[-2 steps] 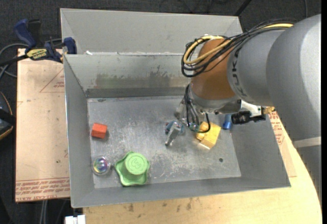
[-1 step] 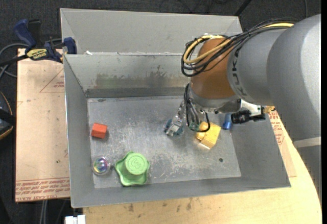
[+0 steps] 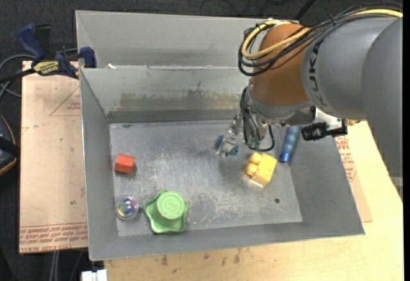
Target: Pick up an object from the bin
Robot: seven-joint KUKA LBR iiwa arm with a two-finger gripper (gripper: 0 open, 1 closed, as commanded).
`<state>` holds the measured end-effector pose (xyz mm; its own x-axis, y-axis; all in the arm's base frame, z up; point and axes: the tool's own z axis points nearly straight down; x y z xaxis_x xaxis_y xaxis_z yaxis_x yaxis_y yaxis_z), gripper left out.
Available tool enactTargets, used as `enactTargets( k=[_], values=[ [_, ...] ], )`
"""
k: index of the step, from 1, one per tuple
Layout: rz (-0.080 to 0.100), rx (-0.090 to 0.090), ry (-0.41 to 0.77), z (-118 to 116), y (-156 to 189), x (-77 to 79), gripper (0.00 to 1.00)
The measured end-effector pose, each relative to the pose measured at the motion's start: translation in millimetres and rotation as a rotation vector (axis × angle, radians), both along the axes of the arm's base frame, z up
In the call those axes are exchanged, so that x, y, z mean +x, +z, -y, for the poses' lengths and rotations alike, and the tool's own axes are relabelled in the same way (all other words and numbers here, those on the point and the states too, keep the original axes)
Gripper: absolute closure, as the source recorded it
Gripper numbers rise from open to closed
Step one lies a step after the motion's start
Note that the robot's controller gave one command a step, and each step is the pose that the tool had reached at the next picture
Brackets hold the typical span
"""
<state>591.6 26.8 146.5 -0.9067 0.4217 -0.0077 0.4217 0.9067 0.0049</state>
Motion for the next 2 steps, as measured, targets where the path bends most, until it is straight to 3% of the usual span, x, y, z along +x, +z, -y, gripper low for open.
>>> enactTargets(
  k=[2],
  values=[
    [-0.004, 0.0, 0.004, -0.7, 46.9, 2.5, 1.0]
  ],
)
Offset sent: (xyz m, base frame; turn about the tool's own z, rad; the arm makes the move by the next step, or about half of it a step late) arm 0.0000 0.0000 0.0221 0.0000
